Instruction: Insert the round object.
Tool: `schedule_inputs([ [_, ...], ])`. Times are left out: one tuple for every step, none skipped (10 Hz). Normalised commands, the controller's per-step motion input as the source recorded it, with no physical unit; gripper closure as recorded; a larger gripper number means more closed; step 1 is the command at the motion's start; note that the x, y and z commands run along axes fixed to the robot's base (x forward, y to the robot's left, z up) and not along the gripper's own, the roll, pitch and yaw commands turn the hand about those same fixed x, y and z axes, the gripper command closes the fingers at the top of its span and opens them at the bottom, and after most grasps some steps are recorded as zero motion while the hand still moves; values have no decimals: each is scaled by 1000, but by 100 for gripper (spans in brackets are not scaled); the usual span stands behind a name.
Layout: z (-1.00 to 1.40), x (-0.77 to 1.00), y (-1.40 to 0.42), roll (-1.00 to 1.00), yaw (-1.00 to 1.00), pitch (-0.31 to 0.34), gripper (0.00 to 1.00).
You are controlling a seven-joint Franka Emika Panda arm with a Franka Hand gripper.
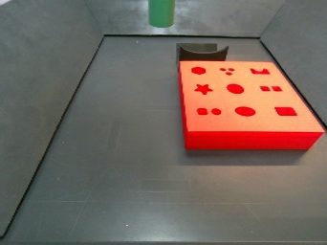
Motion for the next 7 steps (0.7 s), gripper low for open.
schedule_inputs([
  [0,0,0,-4,0,0,100],
  [-3,26,0,-39,0,-24,100],
  [0,54,0,0,0,0,100],
  [-180,329,111,0,0,-73,100],
  [-231,794,286,0,-37,-83,100],
  [-211,1000,403,0,-106,-124,100],
  [-240,1000,394,43,-106,-87,100],
])
